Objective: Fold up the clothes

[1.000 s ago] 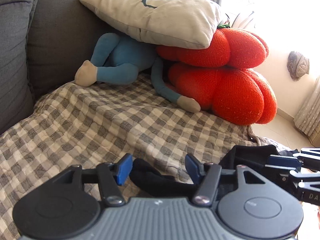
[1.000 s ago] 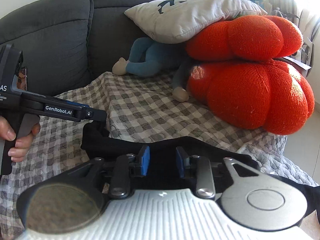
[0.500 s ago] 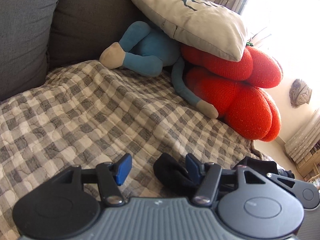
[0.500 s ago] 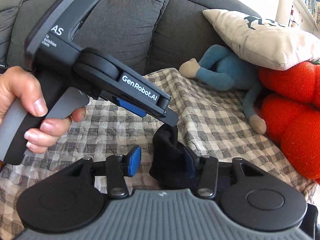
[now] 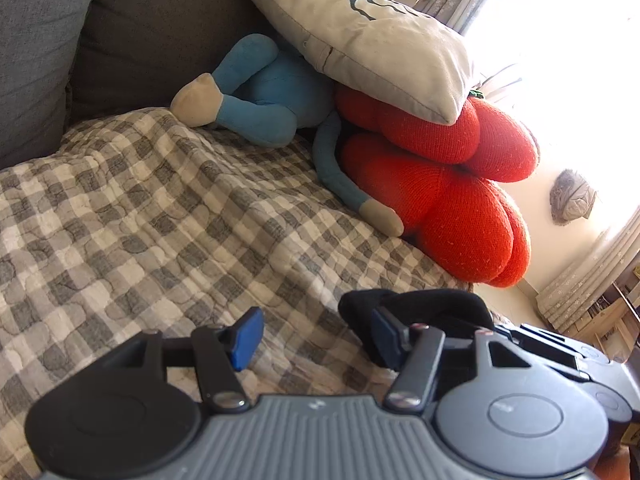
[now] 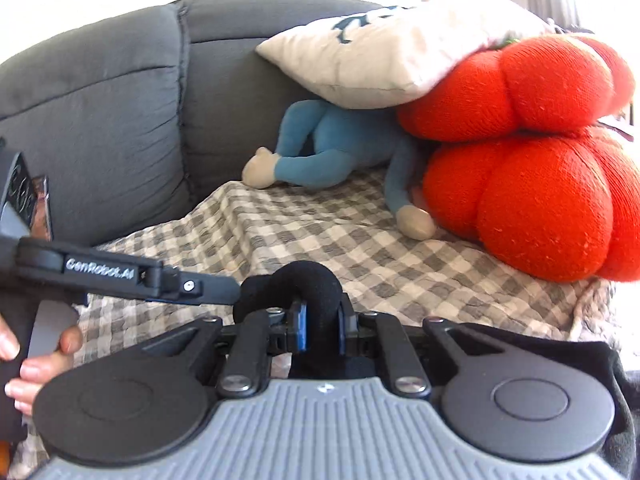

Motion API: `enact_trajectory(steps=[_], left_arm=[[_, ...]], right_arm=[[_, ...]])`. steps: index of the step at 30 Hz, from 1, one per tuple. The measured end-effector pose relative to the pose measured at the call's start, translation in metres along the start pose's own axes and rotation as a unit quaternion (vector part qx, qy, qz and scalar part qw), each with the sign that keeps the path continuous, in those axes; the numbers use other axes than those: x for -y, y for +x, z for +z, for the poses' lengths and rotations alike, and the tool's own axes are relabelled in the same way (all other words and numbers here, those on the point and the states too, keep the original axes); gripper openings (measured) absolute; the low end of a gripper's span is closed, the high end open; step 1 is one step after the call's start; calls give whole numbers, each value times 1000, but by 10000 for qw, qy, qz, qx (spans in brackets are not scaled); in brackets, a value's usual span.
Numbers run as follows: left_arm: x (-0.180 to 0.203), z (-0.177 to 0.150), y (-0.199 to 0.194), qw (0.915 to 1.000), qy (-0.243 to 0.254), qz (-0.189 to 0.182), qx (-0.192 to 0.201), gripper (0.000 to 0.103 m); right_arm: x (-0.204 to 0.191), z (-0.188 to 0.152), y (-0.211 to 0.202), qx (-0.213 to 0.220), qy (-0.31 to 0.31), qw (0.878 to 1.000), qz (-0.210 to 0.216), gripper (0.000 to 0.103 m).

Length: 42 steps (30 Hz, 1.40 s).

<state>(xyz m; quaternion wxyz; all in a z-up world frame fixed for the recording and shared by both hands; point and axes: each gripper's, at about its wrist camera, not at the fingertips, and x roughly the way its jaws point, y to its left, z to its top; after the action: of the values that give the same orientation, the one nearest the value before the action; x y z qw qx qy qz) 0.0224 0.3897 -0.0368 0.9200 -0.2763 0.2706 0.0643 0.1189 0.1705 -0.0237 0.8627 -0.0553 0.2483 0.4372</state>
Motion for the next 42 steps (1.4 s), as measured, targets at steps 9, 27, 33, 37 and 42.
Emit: enact_trajectory(steps=[9, 27, 33, 37, 42], left_arm=[[18, -12, 16, 9989, 217, -324, -262, 60], [9, -16, -20, 9727, 715, -2169, 405, 68], [7, -13, -21, 9609, 567, -2706, 170, 10], [1, -8, -23, 9542, 260, -2977, 123, 8], [-20, 6, -37, 9561, -959, -2759, 224, 8]], right_arm=[[53, -6, 5, -325, 1361, 9892, -441, 21], [58, 25, -34, 15, 2442, 9246, 2925, 18], [61, 20, -28, 41, 2477, 9348, 2545, 19], [67, 16, -26, 77, 2499, 9417, 2251, 22], [69, 17, -30, 179, 2299, 9550, 1864, 22]])
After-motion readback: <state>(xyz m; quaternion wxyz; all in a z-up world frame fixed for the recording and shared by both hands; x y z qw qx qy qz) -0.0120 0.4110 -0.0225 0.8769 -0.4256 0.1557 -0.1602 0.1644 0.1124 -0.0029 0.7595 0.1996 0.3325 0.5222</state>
